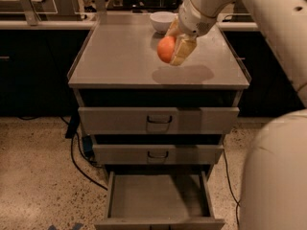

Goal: Place orange into bottom drawer

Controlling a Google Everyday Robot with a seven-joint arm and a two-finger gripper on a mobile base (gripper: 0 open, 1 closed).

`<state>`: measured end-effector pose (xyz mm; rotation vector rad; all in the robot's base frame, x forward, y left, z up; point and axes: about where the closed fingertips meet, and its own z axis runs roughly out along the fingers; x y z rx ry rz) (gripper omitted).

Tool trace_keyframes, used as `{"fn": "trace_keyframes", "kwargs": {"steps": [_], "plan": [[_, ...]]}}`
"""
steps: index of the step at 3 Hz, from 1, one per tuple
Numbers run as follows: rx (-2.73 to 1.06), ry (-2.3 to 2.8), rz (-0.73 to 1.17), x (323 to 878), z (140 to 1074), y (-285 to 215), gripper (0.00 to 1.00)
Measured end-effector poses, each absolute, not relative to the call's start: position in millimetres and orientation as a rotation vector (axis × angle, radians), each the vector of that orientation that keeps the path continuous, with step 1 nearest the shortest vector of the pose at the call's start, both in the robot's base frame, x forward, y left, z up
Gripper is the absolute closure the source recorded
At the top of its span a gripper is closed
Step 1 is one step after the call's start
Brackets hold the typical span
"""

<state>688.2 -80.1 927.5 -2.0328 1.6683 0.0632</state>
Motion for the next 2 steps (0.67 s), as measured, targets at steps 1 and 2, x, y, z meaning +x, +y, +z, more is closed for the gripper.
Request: {"fn": "trace_keyframes", "kwargs": {"steps": [1, 2], "plan": [[-1.983, 1.612, 0.096, 636, 944, -92, 1.0], [-1.932, 1.574, 0.235, 595, 918, -111, 1.0]]}}
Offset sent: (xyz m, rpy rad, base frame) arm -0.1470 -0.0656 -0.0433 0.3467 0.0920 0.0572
